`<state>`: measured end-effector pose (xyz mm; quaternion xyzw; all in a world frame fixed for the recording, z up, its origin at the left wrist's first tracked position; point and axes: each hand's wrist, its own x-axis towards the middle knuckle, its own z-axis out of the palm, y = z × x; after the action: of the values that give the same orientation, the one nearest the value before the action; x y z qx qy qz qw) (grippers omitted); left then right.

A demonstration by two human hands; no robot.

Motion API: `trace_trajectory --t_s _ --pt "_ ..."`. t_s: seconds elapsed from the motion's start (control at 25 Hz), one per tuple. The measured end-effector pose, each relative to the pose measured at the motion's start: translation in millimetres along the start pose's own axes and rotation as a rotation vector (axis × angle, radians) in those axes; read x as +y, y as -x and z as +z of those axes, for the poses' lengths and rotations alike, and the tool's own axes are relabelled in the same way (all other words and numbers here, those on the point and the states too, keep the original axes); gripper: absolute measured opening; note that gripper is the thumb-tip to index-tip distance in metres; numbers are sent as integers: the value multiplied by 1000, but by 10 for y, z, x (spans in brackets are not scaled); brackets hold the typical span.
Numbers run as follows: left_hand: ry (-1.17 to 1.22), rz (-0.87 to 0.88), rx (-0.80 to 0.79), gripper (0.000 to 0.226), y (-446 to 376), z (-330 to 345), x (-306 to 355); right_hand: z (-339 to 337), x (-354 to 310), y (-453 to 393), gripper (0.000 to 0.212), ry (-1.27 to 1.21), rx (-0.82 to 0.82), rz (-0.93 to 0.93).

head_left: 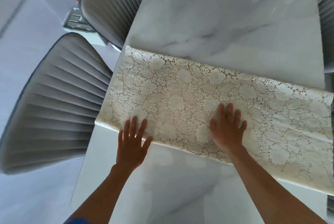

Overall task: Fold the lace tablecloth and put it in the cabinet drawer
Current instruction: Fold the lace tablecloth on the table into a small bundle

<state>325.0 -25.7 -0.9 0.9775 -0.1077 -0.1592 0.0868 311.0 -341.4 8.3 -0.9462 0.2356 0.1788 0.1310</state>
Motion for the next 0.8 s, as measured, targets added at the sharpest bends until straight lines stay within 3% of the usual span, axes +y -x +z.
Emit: trace_trajectory --t_s 0.08,0.16,0.28,0.4,0.48,0.6,0.72,0.8 --pt "15 -39 -5 70 100 -22 -20 107 -466 284 68 -2 22 -189" --pt "10 -63 -17 68 69 -32 9 331 -842 519 69 59 -58 -320" --pt "63 -36 1 64 57 -28 -8 487 -947 542 68 132 -175 -272" --pt "341 -155 125 49 50 -122 -75 452 -955 639 70 137 -68 -324" --pt "508 -358 264 43 6 -232 -90 524 -1054 786 65 148 -14 -374" --pt "860 -789 399 59 -121 -426 -167 614 -1136 854 63 167 -45 -368" --pt "1510 -1201 424 71 -312 -625 -216 638 -1091 789 64 180 -82 -351" --pt "1732 -1289 396 61 -414 -696 -282 653 -1108 786 64 166 -79 -350"
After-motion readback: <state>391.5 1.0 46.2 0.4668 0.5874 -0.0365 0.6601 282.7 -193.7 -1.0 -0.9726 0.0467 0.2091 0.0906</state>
